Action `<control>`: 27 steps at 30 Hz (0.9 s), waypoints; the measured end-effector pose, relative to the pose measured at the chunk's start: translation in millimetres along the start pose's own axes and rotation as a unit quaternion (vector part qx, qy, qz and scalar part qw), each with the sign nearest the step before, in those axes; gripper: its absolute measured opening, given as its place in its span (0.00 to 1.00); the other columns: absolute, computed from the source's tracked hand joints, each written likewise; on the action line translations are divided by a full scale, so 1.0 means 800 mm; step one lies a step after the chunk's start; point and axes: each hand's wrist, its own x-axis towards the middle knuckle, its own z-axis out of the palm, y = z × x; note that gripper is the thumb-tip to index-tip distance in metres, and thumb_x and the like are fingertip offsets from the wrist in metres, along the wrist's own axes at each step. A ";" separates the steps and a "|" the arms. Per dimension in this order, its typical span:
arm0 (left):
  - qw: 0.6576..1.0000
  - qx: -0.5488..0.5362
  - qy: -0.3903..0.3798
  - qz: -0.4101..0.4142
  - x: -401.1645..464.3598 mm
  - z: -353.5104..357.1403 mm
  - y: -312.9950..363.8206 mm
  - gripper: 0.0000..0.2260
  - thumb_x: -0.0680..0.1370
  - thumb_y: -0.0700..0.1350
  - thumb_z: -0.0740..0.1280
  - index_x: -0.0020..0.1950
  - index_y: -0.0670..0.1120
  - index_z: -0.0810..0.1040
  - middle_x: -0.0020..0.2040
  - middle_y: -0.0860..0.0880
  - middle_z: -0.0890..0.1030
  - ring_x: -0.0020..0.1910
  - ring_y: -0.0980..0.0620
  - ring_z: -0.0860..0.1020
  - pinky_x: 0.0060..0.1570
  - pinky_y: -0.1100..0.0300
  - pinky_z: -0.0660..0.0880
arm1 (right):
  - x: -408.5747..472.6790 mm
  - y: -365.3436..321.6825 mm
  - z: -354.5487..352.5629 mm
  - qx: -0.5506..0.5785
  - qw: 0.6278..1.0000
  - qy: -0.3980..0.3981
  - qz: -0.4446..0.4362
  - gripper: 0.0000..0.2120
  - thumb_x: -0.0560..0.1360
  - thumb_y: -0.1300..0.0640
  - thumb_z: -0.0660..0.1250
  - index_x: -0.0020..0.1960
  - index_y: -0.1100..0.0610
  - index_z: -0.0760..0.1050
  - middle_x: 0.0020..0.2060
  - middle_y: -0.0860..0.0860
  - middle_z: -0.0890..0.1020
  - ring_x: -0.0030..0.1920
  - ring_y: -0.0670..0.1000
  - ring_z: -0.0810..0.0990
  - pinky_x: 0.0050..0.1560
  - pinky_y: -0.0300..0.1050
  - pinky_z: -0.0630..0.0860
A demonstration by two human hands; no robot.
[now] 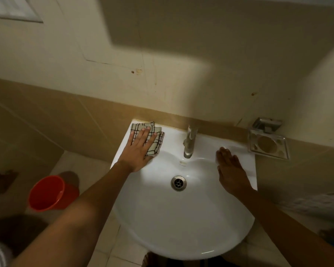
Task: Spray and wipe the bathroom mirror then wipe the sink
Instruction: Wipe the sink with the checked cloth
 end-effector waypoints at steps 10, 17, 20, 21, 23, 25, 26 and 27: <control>1.000 0.010 0.002 -0.020 -0.080 0.004 -0.036 0.33 0.76 0.60 0.49 0.81 0.51 0.52 0.81 0.42 0.52 0.80 0.43 0.51 0.75 0.44 0.42 | -0.023 -0.021 -0.012 0.007 0.995 -0.042 0.087 0.27 0.80 0.61 0.58 0.77 0.64 0.55 0.78 0.61 0.56 0.78 0.60 0.53 0.74 0.61 0.56; 0.998 0.027 -0.029 0.042 -0.150 0.005 -0.032 0.33 0.75 0.60 0.45 0.78 0.49 0.63 0.80 0.44 0.56 0.80 0.46 0.49 0.74 0.49 0.32 | -0.073 -0.052 -0.012 0.001 0.991 -0.062 0.116 0.27 0.81 0.61 0.56 0.78 0.64 0.53 0.78 0.60 0.54 0.78 0.59 0.51 0.74 0.60 0.56; 0.996 0.015 -0.067 0.063 -0.173 0.000 -0.020 0.36 0.75 0.62 0.40 0.77 0.51 0.64 0.80 0.47 0.59 0.80 0.48 0.50 0.73 0.50 0.30 | -0.095 -0.064 -0.011 0.002 0.989 -0.071 0.130 0.27 0.82 0.60 0.55 0.78 0.63 0.52 0.79 0.59 0.52 0.79 0.58 0.50 0.75 0.58 0.54; 0.995 0.003 -0.068 0.075 -0.181 -0.001 -0.014 0.35 0.75 0.63 0.41 0.76 0.51 0.66 0.78 0.48 0.63 0.80 0.49 0.54 0.73 0.50 0.31 | -0.101 -0.067 -0.009 0.001 0.988 -0.073 0.134 0.27 0.82 0.59 0.54 0.78 0.63 0.51 0.79 0.59 0.52 0.79 0.58 0.49 0.75 0.58 0.54; 0.991 -0.025 -0.080 0.100 -0.200 -0.003 0.003 0.32 0.77 0.64 0.43 0.74 0.52 0.69 0.75 0.51 0.70 0.77 0.51 0.60 0.75 0.50 0.37 | -0.115 -0.071 -0.008 0.002 0.986 -0.076 0.146 0.27 0.82 0.59 0.54 0.78 0.63 0.51 0.79 0.59 0.51 0.79 0.58 0.49 0.76 0.58 0.52; 0.986 -0.053 -0.097 0.121 -0.220 -0.004 0.023 0.30 0.78 0.64 0.45 0.73 0.54 0.71 0.73 0.53 0.72 0.75 0.53 0.64 0.77 0.48 0.43 | -0.130 -0.075 -0.007 0.002 0.984 -0.083 0.156 0.27 0.82 0.58 0.53 0.78 0.62 0.50 0.79 0.58 0.51 0.79 0.58 0.49 0.76 0.58 0.52; 0.985 -0.069 -0.093 0.129 -0.230 -0.005 0.034 0.29 0.79 0.64 0.46 0.73 0.54 0.72 0.71 0.53 0.74 0.74 0.53 0.65 0.77 0.48 0.46 | -0.137 -0.077 -0.007 0.003 0.984 -0.083 0.160 0.27 0.82 0.58 0.53 0.78 0.62 0.50 0.79 0.58 0.51 0.79 0.58 0.49 0.76 0.58 0.52; 0.984 -0.085 -0.085 0.135 -0.242 -0.006 0.046 0.28 0.79 0.64 0.47 0.72 0.54 0.73 0.70 0.53 0.75 0.73 0.52 0.67 0.77 0.47 0.48 | -0.145 -0.079 -0.007 0.003 0.983 -0.081 0.164 0.28 0.82 0.58 0.54 0.78 0.63 0.50 0.79 0.59 0.51 0.78 0.58 0.49 0.76 0.58 0.53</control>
